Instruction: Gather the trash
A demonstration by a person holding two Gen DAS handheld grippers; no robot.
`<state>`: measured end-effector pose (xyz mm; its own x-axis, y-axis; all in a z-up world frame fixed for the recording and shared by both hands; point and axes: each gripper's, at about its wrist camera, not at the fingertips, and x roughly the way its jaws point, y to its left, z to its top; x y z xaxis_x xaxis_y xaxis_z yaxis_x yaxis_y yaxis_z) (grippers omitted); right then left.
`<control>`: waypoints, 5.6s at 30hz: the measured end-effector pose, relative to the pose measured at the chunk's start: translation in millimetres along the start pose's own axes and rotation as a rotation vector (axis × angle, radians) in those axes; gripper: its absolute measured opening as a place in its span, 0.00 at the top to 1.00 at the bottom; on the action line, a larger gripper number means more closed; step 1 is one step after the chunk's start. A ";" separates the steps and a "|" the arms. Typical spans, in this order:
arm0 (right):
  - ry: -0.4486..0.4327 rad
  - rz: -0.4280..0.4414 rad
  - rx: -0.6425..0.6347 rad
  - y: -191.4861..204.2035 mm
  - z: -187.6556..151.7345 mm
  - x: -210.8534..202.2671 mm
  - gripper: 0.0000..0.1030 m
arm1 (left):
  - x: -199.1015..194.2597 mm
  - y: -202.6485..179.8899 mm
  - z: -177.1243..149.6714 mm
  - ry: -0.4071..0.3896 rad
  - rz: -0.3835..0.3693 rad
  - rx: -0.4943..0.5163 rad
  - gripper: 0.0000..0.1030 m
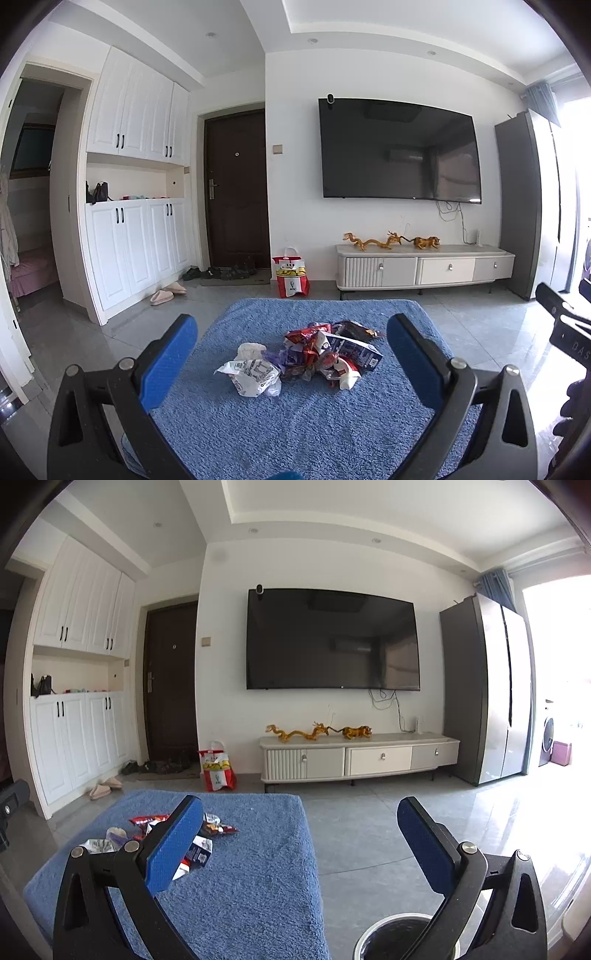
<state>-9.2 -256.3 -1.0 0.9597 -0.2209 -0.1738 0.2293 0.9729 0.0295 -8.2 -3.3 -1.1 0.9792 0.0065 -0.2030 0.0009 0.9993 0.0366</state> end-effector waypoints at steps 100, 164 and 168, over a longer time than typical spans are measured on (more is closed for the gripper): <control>0.640 0.938 -0.493 195.3 -85.7 313.3 0.47 | 270.8 92.3 -105.7 0.775 -0.299 -0.166 0.67; 0.470 0.082 0.212 -209.6 -128.8 157.9 0.64 | 148.6 -275.2 -24.8 0.604 -1.070 0.312 0.98; 0.518 0.019 0.267 -238.5 -159.7 158.6 0.64 | 150.8 -339.0 -57.9 0.691 -1.136 0.375 0.98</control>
<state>62.4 -512.5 -192.8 0.7748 -0.0760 -0.6276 0.3102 0.9107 0.2727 127.4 -339.1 -100.7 0.1056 -0.6710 -0.7339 0.8855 0.3993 -0.2377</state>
